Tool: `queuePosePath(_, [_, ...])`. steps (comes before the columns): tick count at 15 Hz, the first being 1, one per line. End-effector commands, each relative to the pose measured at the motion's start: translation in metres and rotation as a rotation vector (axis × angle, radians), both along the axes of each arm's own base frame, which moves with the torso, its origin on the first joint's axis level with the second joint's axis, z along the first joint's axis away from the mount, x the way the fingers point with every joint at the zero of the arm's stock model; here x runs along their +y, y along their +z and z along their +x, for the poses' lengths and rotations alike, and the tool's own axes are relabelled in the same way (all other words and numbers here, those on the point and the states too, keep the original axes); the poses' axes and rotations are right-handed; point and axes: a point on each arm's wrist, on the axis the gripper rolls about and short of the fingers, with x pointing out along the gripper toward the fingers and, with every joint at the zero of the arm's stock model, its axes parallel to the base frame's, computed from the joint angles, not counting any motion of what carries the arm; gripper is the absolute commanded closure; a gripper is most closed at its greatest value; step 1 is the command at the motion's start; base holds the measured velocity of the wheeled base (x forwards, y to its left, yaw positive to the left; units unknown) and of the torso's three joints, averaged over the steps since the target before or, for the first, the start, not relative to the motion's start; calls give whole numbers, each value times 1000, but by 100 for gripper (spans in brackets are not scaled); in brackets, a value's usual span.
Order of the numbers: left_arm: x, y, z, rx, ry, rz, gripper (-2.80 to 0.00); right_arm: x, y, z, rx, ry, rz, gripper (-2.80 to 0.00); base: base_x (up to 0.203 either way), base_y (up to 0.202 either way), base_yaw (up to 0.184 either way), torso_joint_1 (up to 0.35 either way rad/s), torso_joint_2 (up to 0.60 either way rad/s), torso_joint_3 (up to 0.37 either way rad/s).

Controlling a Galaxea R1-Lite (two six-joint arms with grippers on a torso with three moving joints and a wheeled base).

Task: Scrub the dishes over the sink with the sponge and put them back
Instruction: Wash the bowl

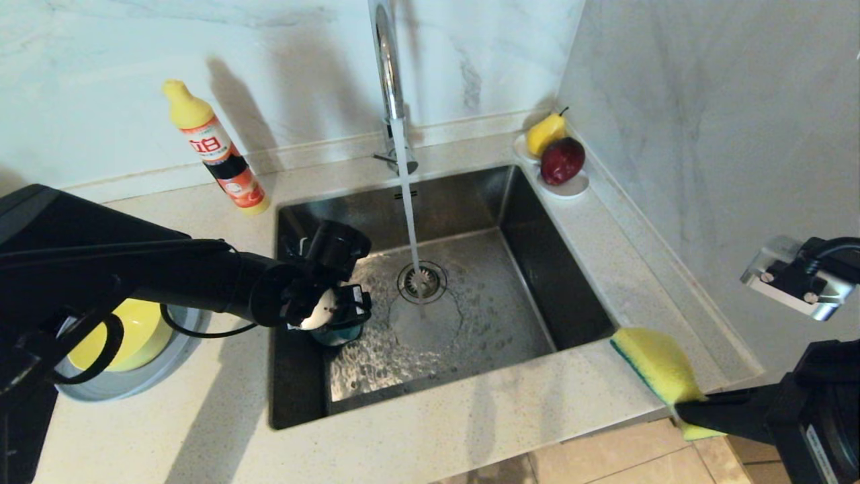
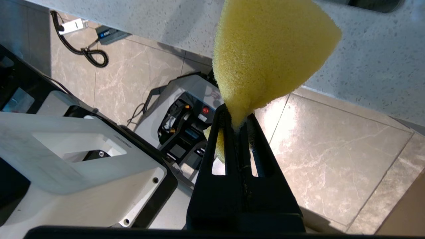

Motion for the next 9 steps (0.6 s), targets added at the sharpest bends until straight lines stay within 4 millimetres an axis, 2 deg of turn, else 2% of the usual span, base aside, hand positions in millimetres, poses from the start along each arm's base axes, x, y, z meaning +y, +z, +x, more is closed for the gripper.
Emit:
queuePosePath(1, [-1, 0, 2, -3, 4, 0, -280, -1, 1, -1, -4, -1, 4, 0, 0, 0, 0, 0, 0, 0])
queuePosePath(6, [-2, 3, 6, -20, 9, -12, -280, -1, 1, -1, -3, -1, 3, 0, 0, 0, 0, 0, 0, 0])
queuePosePath(9, [1, 11, 11, -53, 30, -33, -280, -1, 1, -1, -2, -3, 3, 0, 0, 0, 0, 0, 0, 0])
